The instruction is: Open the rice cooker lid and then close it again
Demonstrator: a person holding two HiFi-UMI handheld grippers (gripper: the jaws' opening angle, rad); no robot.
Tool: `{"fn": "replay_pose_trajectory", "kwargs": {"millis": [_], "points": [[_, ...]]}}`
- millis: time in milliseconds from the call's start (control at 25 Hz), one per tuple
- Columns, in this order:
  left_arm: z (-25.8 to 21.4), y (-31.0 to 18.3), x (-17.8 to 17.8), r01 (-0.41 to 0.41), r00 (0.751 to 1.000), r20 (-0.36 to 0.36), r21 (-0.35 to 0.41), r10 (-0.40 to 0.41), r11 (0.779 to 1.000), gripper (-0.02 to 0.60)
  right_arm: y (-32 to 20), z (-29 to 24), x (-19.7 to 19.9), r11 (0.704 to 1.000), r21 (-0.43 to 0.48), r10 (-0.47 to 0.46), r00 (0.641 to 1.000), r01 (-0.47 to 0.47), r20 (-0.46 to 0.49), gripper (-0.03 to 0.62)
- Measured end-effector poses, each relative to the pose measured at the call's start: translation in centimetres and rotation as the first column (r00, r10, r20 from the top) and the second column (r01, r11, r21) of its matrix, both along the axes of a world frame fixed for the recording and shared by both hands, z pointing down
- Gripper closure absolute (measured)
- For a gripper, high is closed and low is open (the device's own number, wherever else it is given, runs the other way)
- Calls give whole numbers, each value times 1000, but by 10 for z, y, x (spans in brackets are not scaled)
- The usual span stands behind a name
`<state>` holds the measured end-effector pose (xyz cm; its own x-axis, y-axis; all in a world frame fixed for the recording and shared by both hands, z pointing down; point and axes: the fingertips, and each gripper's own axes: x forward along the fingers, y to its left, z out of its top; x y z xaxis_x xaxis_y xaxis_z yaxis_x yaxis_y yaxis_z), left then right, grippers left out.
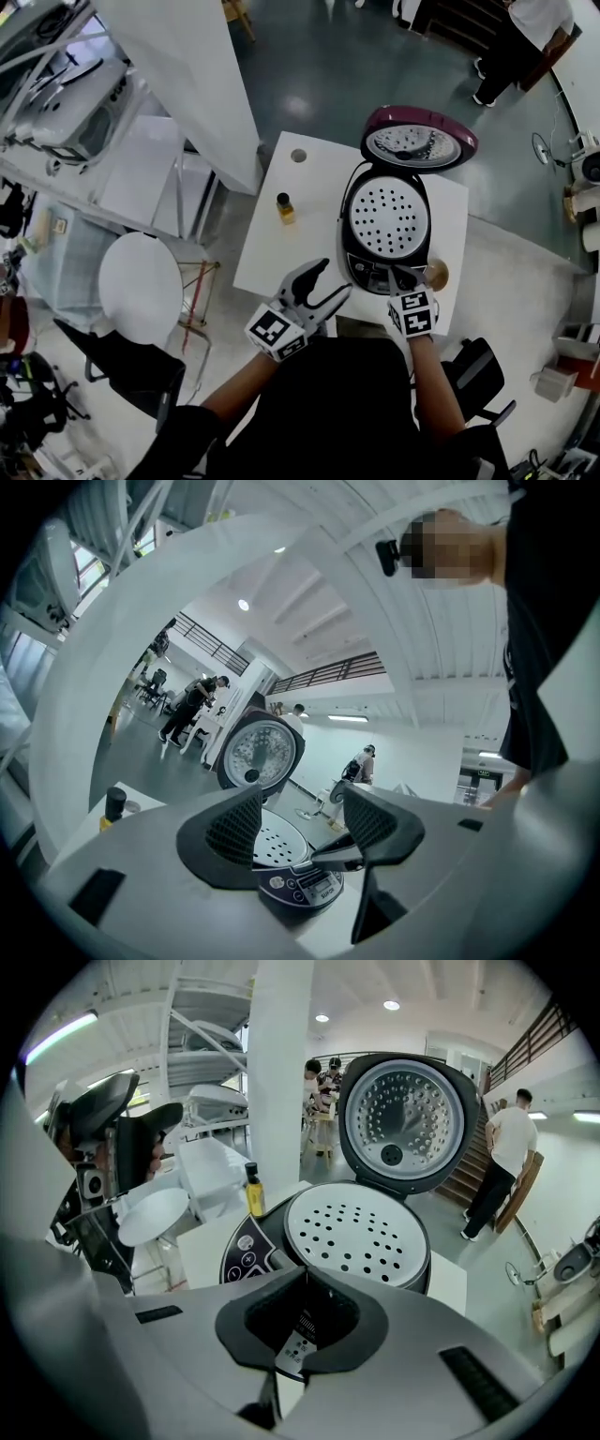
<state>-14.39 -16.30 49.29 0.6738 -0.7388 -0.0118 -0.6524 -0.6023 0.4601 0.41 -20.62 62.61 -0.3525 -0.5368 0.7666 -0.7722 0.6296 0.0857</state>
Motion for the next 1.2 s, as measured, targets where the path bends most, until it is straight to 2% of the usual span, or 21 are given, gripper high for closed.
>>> {"fn": "replay_pose_trajectory", "kwargs": {"millis": [200, 360, 480, 800, 1040, 1200], "points": [[-19, -19, 14, -24, 999, 25, 26, 23, 999, 331, 0, -3, 0, 999, 35, 4, 998, -6, 62, 592], [-46, -47, 21, -10, 999, 45, 99, 6, 995, 331, -3, -12, 0, 997, 76, -16, 991, 6, 129, 592], [-62, -69, 31, -27, 998, 55, 124, 20, 992, 331, -7, -20, -1, 995, 96, -44, 986, 29, 158, 592], [-103, -138, 38, -42, 997, 74, 134, 33, 990, 331, -11, -29, -5, 996, 73, -64, 962, 46, 264, 592], [-128, -184, 38, -43, 991, 134, 166, 21, 985, 331, -11, -26, -12, 995, 47, -103, 951, 93, 292, 592], [-141, -221, 34, -30, 985, 172, 177, 0, 984, 331, -20, -26, -5, 996, 58, -78, 955, 64, 286, 592]]}}
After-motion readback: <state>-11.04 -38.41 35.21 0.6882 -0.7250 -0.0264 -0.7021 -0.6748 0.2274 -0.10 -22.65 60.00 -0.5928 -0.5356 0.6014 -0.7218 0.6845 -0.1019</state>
